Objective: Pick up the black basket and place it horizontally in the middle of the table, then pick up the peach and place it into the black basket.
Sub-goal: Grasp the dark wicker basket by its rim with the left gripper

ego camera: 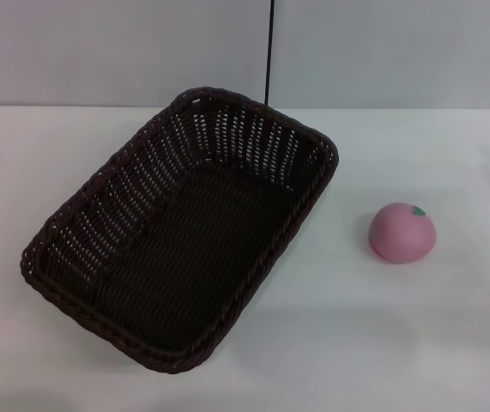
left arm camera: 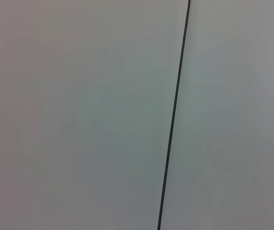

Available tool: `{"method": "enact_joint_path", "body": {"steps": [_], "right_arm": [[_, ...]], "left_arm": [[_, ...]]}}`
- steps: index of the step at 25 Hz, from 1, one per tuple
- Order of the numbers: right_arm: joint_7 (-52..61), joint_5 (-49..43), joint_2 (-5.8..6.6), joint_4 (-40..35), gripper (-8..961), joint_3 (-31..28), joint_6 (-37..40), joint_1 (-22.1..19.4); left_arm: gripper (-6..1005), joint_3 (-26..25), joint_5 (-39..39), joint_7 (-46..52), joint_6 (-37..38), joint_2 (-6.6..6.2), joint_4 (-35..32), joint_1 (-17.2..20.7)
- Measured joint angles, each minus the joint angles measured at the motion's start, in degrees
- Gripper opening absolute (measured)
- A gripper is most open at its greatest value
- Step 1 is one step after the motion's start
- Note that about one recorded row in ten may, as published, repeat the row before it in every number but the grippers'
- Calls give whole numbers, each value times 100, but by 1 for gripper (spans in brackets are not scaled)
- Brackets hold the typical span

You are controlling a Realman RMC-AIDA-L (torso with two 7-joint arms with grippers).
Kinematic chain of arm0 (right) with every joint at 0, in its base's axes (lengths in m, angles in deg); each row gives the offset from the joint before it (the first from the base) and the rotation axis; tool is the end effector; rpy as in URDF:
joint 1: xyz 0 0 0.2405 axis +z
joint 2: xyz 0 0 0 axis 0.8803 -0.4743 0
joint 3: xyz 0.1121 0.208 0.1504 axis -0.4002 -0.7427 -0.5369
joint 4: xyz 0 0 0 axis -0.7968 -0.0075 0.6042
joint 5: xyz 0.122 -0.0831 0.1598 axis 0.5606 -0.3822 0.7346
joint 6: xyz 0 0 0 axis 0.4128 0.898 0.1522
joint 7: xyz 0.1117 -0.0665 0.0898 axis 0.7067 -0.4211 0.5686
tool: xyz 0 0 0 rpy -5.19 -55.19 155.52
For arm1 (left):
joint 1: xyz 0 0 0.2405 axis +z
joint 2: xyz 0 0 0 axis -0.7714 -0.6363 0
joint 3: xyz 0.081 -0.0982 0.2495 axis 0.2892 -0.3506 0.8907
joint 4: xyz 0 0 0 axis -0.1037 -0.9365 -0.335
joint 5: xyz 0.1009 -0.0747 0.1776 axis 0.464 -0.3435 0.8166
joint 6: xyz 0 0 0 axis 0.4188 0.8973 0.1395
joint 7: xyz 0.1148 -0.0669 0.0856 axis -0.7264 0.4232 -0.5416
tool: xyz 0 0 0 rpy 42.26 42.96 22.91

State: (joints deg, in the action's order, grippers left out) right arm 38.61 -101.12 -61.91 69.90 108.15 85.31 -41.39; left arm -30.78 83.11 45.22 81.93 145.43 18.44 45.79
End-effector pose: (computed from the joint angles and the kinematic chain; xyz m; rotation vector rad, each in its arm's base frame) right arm 0.3356 0.2923 0.0141 -1.5188 0.4568 1.2183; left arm -0.4011 0.1765 0.0257 -1.2377 -0.5037 -0.9007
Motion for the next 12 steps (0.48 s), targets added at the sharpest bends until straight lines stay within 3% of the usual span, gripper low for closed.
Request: {"method": "enact_joint_path", "body": {"steps": [12], "right_arm": [[0, 0, -10, 0, 722, 0, -9, 20]], "left_arm": [[587, 47, 33, 67, -1, -20, -162, 17]]}}
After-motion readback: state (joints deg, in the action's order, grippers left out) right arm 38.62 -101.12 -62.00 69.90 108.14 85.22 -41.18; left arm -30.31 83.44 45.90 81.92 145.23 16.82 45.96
